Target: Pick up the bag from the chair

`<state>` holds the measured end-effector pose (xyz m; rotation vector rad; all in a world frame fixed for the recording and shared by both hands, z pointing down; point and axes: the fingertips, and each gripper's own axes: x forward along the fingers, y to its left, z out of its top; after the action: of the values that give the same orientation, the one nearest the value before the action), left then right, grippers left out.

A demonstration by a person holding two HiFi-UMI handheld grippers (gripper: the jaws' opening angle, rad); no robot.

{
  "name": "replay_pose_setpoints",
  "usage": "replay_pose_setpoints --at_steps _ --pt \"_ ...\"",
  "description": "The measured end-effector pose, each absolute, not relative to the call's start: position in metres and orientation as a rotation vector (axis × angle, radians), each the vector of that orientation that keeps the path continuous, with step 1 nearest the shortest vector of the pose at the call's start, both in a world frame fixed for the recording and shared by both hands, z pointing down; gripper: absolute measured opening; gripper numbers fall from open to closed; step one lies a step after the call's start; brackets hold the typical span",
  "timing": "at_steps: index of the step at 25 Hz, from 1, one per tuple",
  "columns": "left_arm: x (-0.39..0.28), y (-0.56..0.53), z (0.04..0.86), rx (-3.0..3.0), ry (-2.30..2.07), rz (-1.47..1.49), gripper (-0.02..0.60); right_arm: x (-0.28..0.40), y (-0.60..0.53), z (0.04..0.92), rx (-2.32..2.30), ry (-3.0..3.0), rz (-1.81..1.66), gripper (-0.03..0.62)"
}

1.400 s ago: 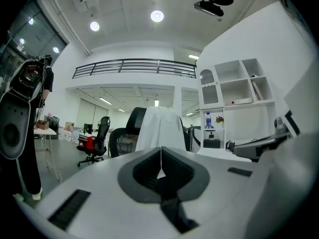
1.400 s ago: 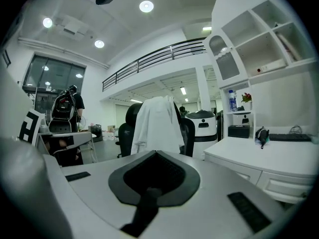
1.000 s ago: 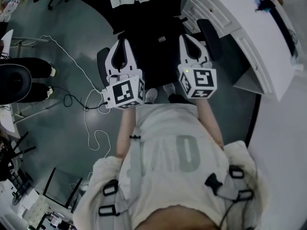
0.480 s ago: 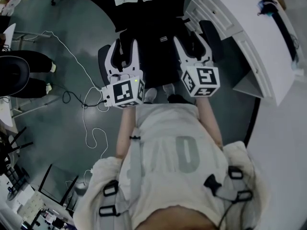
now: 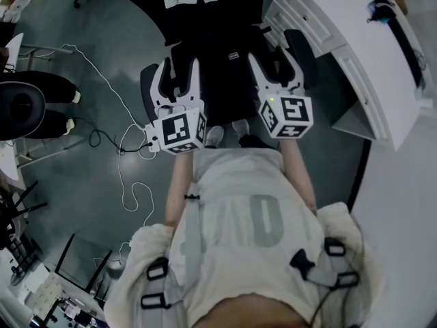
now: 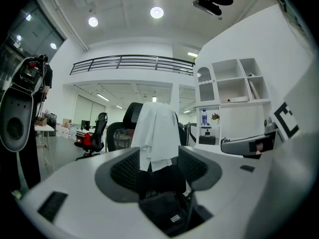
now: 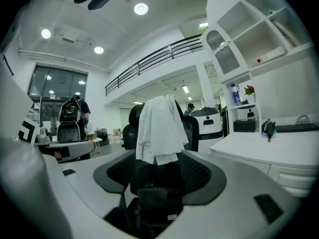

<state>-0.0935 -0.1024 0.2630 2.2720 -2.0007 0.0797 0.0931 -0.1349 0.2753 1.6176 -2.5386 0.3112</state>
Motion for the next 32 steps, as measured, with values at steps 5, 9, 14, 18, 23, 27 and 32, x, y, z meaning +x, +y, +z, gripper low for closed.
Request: replay_pose_setpoints --at_steps 5,9,14,18,23,27,32 --pt "-0.094 -0.100 0.265 2.264 -1.972 0.042 0.224 0.095 -0.133 0.278 1.629 -2.531 0.322 0.255" --pt "-0.093 -0.099 0.268 2.263 -1.971 0.054 0.224 0.097 -0.131 0.281 1.625 -2.528 0.336 0.255" --pt "-0.093 -0.105 0.276 2.250 -1.967 0.045 0.224 0.099 -0.137 0.291 1.601 -2.516 0.325 0.255" --pt "-0.101 -0.126 0.286 2.246 -1.975 0.065 0.224 0.097 -0.159 0.303 1.543 -2.510 0.310 0.255" --pt "-0.120 -0.166 0.320 2.215 -2.009 0.107 0.224 0.096 -0.207 0.331 1.482 -2.506 0.282 0.255" --pt "-0.132 -0.194 0.374 2.210 -2.023 0.159 0.224 0.093 -0.245 0.388 1.419 -2.496 0.254 0.255" --pt "-0.136 -0.214 0.478 2.116 -2.030 0.232 0.224 0.111 -0.284 0.483 1.363 -2.427 0.237 0.255"
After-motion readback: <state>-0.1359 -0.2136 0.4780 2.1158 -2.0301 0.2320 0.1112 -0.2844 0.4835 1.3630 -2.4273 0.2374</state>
